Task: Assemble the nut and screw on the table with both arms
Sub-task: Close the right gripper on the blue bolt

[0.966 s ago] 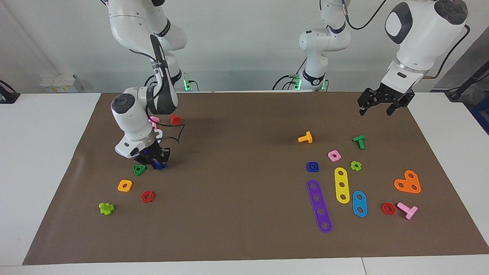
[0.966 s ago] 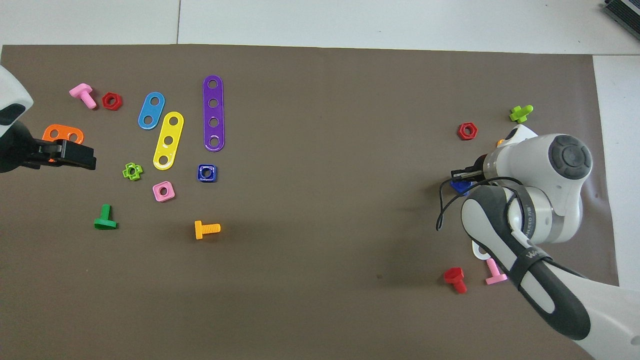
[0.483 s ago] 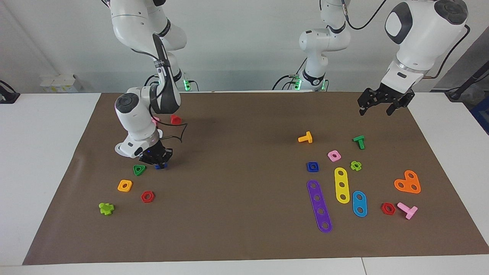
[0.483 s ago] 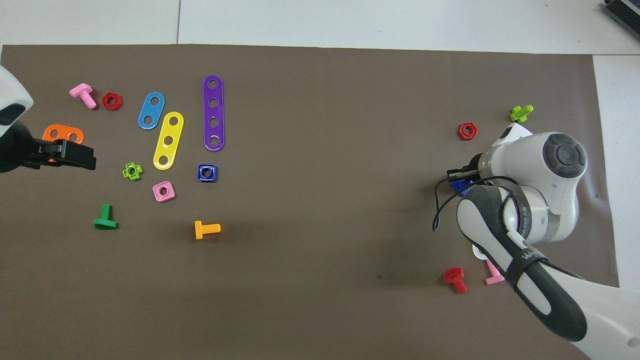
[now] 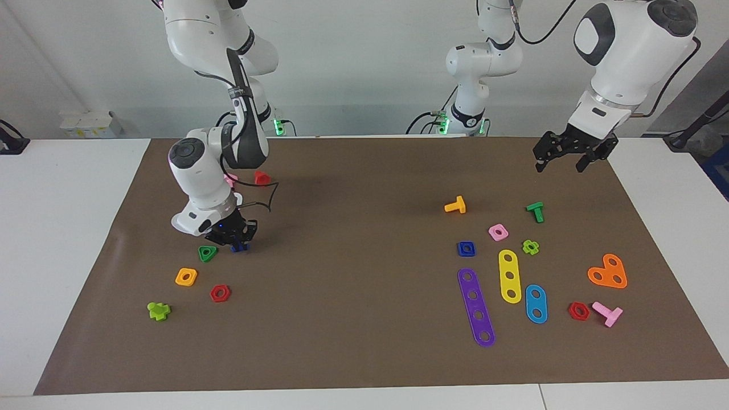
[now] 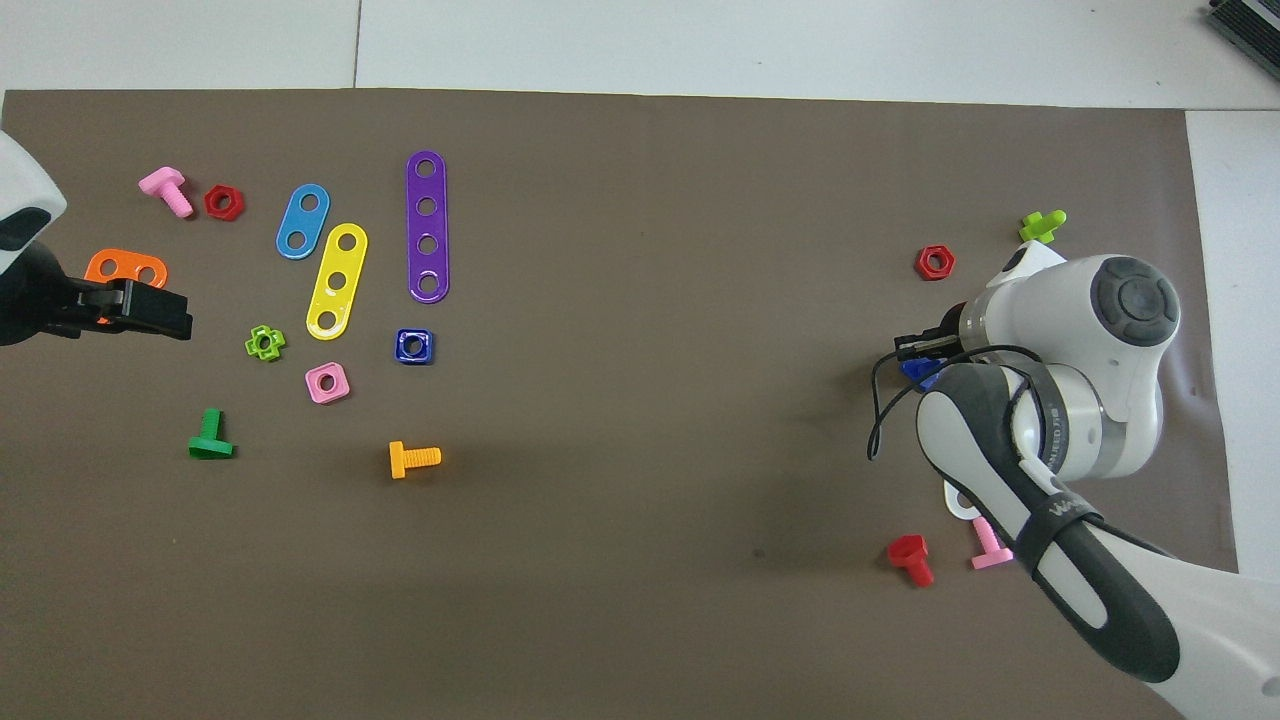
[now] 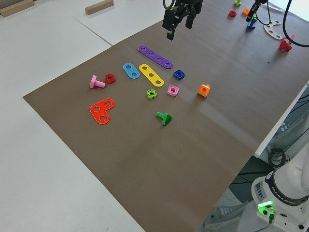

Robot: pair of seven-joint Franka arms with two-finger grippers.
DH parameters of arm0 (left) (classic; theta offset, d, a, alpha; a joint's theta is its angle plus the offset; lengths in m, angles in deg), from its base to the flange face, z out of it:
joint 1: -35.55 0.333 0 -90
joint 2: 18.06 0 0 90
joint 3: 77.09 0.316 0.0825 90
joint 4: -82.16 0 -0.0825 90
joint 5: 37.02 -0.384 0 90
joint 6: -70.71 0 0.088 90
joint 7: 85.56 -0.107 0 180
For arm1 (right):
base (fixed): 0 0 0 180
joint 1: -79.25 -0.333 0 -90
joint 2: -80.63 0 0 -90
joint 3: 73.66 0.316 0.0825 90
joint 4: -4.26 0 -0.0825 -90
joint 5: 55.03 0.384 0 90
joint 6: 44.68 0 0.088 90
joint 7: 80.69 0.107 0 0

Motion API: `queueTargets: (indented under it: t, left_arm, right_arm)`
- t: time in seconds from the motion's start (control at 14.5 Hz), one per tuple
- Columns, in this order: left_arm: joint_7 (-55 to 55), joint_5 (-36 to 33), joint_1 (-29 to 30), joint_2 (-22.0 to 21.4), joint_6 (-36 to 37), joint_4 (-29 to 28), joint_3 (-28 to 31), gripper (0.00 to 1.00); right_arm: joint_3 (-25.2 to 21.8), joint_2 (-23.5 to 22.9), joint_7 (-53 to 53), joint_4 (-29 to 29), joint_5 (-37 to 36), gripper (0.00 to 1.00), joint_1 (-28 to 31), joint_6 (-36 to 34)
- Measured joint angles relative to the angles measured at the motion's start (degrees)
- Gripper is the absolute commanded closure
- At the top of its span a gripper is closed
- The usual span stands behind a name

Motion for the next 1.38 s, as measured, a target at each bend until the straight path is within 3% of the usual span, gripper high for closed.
queueTargets:
  t: [0.48,0.62,0.76,0.83,1.38]
  left_arm:
    - [0.0,0.0,0.0,0.0,0.0,0.0,0.0,0.0]
    - [0.0,0.0,0.0,0.0,0.0,0.0,0.0,0.0]
    - [0.0,0.0,0.0,0.0,0.0,0.0,0.0,0.0]
    - [0.0,0.0,0.0,0.0,0.0,0.0,0.0,0.0]
    - [0.0,0.0,0.0,0.0,0.0,0.0,0.0,0.0]
  right_arm:
    - [-0.2,0.4,0.0,-1.9,0.0,0.31,0.3,-0.1]
    - [-0.2,0.5,0.0,-1.9,0.0,0.43,0.3,0.0]
    - [-0.2,0.5,-0.1,-1.9,0.0,0.65,0.3,0.4]
    - [-0.2,0.5,-0.1,-1.9,0.0,0.67,0.4,0.5]
    - [-0.2,0.5,-0.1,-1.9,0.0,0.62,0.4,1.5]
